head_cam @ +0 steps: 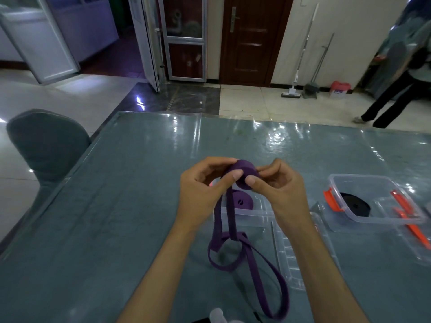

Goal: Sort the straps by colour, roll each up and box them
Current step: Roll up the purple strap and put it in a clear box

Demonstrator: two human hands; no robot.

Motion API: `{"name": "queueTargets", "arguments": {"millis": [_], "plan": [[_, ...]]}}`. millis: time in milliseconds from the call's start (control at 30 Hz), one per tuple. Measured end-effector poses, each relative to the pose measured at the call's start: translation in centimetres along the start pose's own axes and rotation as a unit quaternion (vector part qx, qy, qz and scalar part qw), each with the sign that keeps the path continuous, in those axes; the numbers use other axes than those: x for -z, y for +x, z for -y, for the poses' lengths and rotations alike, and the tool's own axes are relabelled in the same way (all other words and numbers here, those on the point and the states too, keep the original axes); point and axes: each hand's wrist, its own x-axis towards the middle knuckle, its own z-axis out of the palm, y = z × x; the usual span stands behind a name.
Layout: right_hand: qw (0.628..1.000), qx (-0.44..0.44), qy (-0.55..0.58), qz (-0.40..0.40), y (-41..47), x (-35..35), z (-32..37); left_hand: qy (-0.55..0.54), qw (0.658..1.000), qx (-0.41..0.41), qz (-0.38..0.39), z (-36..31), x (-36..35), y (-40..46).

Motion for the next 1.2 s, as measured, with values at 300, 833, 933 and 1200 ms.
{"name": "queueTargets", "arguments": {"millis": [300,833,933,1200], "plan": [[0.999,0.038,0.014,-0.011,0.7,-0.6,2.1,0.007,0.999,-0.028,0.044,-1.4,0.0,1.4],[0.999,0.028,0.033,0.017,0.2,-0.6,2.2,-0.043,0.998,0.031,0.035,-1.6,0.2,0.4],[0.999,-0.009,0.026,0.022,0.2,-0.3,2.3,-0.021,0.999,0.032,0.002,-1.7,-0.1,-0.1],[1.000,0.006,0.002,0.012,0.2,-0.4,1.8,0.004,0.999,0.047,-0.001,-1.6,-0.1,-0.1]]}}
